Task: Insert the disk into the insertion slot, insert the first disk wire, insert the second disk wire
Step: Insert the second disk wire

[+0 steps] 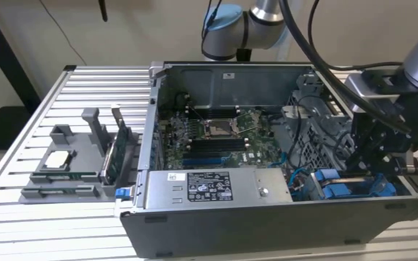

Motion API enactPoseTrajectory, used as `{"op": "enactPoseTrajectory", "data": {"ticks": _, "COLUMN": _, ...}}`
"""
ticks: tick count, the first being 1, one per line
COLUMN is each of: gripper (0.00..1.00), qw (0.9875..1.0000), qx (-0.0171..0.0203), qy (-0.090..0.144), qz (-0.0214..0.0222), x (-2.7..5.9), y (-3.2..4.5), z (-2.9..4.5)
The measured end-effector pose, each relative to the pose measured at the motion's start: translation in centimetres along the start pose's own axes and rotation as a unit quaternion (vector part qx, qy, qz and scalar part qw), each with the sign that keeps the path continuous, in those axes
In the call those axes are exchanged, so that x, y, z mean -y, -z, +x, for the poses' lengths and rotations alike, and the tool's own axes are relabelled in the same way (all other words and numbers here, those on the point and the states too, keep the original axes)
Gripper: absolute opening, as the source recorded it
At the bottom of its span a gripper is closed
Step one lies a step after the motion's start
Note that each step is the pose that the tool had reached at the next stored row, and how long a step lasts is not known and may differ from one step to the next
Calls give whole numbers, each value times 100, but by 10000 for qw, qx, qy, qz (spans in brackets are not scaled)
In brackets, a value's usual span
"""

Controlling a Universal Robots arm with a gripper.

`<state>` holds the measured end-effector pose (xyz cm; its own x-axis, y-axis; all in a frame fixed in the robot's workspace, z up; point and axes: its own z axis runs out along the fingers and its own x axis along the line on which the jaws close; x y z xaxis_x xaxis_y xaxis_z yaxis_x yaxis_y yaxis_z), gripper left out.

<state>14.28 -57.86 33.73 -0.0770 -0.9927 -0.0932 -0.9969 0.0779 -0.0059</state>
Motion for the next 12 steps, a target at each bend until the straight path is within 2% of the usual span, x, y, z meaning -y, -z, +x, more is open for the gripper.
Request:
{"op": "enactPoseTrajectory", "data": {"ticks": 4, "gripper": 18, "qw": 10000, "qx": 18, "qy": -1, "qz": -1, "x": 0, "y": -5, "z": 0}}
{"op": "enactPoseTrajectory", "data": {"ticks": 5, "gripper": 18, "qw": 10000, "qx": 15, "qy": -1, "qz": -1, "x": 0, "y": 17, "z": -2}}
{"op": "enactPoseTrajectory", "data": {"ticks": 6, "gripper": 24, "qw": 10000, "qx": 9, "qy": -1, "qz": 0, "x": 0, "y": 46, "z": -5}}
{"op": "enactPoseTrajectory", "data": {"ticks": 9, "gripper": 24, "qw": 10000, "qx": 9, "qy": 0, "qz": -1, "x": 1, "y": 112, "z": -11}}
{"op": "enactPoseTrajectory", "data": {"ticks": 12, "gripper": 24, "qw": 10000, "qx": 8, "qy": 0, "qz": -1, "x": 1, "y": 143, "z": -14}}
